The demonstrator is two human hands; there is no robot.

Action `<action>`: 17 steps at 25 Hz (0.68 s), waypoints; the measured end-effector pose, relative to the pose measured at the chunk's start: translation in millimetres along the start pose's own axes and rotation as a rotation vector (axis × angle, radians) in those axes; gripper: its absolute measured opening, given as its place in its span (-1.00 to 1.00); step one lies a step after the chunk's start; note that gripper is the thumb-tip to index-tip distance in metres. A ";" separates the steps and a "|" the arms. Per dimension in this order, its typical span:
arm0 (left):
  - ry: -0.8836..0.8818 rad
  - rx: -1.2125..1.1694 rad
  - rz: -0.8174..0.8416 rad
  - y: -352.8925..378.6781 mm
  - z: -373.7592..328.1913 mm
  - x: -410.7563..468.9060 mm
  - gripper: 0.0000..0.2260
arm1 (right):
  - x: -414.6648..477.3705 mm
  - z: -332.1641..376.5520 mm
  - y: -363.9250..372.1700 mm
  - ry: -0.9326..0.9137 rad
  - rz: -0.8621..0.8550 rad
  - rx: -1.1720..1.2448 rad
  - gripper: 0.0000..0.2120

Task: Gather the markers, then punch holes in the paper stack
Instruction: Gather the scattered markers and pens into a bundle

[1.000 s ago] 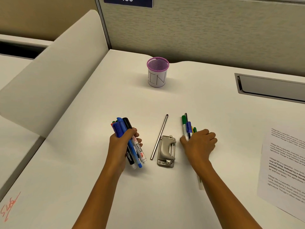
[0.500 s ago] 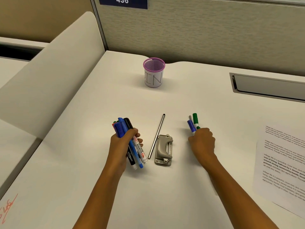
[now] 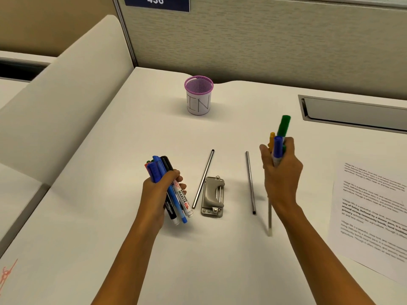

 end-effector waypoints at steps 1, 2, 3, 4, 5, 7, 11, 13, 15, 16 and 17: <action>0.002 0.002 0.001 1.0 -0.2 -0.9 -0.98 | -1.8 6.8 -7.1 -0.062 -0.080 0.053 -0.83; 0.005 0.005 0.002 1.8 -0.6 -1.8 -0.98 | -4.4 11.7 -13.5 -0.115 -0.146 0.097 -0.83; 0.008 0.007 0.000 2.2 -1.2 -2.7 -0.97 | -7.6 14.2 -17.7 -0.155 -0.190 0.123 -0.83; 0.011 0.007 -0.002 2.6 -1.8 -3.3 -0.96 | -11.3 14.7 -19.7 -0.181 -0.212 0.139 -0.81; 0.012 0.006 -0.006 2.6 -2.1 -4.0 -0.96 | -15.9 13.3 -20.0 -0.192 -0.219 0.153 -0.79; 0.010 -0.001 -0.012 2.5 -2.2 -4.9 -0.97 | -27.4 7.8 -16.6 -0.195 -0.202 0.174 -0.79; 0.007 0.003 -0.018 2.6 -1.4 -6.8 -0.98 | -43.0 -4.9 -16.2 -0.180 -0.204 0.155 -0.79; 0.006 0.005 -0.022 2.4 -0.9 -7.0 -0.98 | -40.0 -8.4 -18.5 -0.140 -0.221 0.205 -0.80; 0.001 0.009 -0.024 3.0 0.0 -6.8 -0.98 | -37.8 -11.2 -17.7 -0.111 -0.234 0.274 -0.82; -0.002 0.013 -0.022 3.6 0.5 -7.0 -0.98 | -38.9 -14.5 -16.6 -0.091 -0.245 0.304 -0.78; -0.005 0.016 -0.019 4.6 1.0 -7.2 -0.97 | -41.2 -19.7 -14.9 -0.059 -0.256 0.334 -0.74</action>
Point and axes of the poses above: each hand's wrist, its own x-axis towards the middle knuckle, its own y-axis out of the palm, z = x × y, the point moved 8 cm from there along x, towards the middle knuckle, and after that the axes turned 10 degrees about -y, right-handed, at the moved point
